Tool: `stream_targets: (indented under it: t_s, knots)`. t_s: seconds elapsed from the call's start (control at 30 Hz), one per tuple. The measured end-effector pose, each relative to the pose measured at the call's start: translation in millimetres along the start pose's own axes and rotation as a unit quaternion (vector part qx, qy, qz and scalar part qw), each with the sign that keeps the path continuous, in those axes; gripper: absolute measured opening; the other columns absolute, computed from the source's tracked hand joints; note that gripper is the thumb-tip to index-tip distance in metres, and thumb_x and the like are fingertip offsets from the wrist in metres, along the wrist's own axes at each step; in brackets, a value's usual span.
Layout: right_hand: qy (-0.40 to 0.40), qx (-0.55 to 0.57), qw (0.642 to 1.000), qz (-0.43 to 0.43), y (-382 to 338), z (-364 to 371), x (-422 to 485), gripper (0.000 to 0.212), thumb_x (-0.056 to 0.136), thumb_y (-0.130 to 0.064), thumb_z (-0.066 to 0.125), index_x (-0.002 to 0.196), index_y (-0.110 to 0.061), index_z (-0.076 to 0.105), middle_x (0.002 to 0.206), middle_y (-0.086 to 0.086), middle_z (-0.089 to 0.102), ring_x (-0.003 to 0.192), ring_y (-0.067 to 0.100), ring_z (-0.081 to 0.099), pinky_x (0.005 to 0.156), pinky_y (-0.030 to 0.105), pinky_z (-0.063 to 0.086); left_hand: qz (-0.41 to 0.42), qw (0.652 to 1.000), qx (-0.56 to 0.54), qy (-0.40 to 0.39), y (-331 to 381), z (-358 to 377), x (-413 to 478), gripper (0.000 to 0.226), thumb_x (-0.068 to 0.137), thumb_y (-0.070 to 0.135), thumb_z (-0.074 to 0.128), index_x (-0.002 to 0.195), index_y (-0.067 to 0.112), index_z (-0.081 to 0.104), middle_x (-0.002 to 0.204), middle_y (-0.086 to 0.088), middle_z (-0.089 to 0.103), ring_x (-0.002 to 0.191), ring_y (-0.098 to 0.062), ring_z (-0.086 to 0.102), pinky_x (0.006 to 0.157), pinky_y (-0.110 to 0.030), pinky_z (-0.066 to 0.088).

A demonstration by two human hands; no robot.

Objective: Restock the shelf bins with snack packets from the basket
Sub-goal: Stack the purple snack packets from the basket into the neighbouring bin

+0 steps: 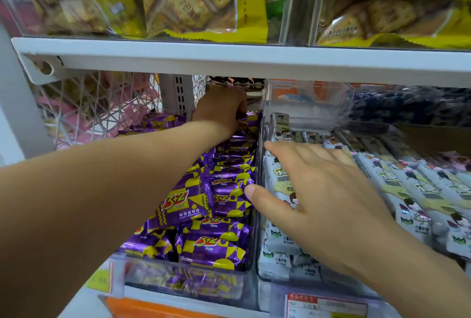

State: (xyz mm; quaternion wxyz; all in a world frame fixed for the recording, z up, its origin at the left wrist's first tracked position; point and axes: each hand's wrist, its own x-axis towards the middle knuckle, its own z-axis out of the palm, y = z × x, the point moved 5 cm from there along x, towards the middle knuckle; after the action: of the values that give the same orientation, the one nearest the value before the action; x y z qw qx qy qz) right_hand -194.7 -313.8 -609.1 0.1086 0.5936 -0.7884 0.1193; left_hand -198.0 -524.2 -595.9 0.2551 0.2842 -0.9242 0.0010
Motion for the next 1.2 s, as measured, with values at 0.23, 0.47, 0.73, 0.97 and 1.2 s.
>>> stream_targets:
  t_s: [0.23, 0.47, 0.73, 0.97, 1.2]
  knots:
    - [0.022, 0.021, 1.000, 0.001, 1, 1, 1, 0.095, 0.065, -0.074, -0.002, 0.149, -0.036, 0.022, 0.151, -0.021, 0.032, 0.135, 0.001, 0.025, 0.100, 0.020, 0.005, -0.003, 0.998, 0.064, 0.017, 0, 9, 15, 0.017, 0.082, 0.015, 0.072, 0.098, 0.018, 0.067, 0.115, -0.010, 0.057, 0.112, -0.031, 0.052, 0.087, -0.037, 0.046]
    - [0.026, 0.027, 0.999, 0.005, 3, 2, -1, 0.093, 0.069, -0.073, 0.001, 0.149, -0.034, 0.026, 0.150, -0.019, 0.035, 0.137, 0.003, 0.028, 0.101, 0.020, 0.006, 0.023, 0.995, 0.092, -0.023, 7, 7, 6, 0.022, 0.088, 0.013, 0.062, 0.110, 0.014, 0.063, 0.112, -0.011, 0.061, 0.104, -0.030, 0.059, 0.086, -0.039, 0.050]
    - [0.014, 0.008, 1.000, -0.006, 1, 0, 1, 0.096, 0.065, -0.072, -0.008, 0.150, -0.036, 0.015, 0.152, -0.022, 0.027, 0.138, 0.000, 0.022, 0.100, 0.020, 0.004, 0.066, 0.938, 0.216, -0.264, 4, 22, -23, 0.072, 0.100, 0.057, 0.027, 0.155, 0.025, -0.005, 0.163, 0.002, -0.009, 0.150, -0.023, 0.002, 0.118, -0.044, 0.022]
    - [0.007, 0.000, 1.000, 0.006, 3, 2, 2, 0.097, 0.065, -0.073, -0.006, 0.150, -0.036, 0.018, 0.153, -0.018, 0.028, 0.138, 0.003, 0.023, 0.101, 0.022, 0.006, 0.045, 0.952, 0.127, -0.275, 10, 13, -18, 0.060, 0.102, 0.051, 0.024, 0.155, 0.026, 0.010, 0.163, -0.006, 0.002, 0.150, -0.025, 0.005, 0.120, -0.044, 0.017]
    - [-0.024, 0.031, 0.999, 0.030, 6, -3, -2, 0.090, 0.072, -0.079, 0.001, 0.152, -0.038, 0.011, 0.160, -0.013, 0.013, 0.144, 0.008, 0.015, 0.114, 0.028, 0.011, 0.063, 0.992, 0.000, -0.111, 4, -67, -98, 0.068, 0.088, 0.068, 0.021, 0.115, 0.020, 0.062, 0.117, -0.004, 0.062, 0.111, -0.023, 0.055, 0.095, -0.039, 0.044]
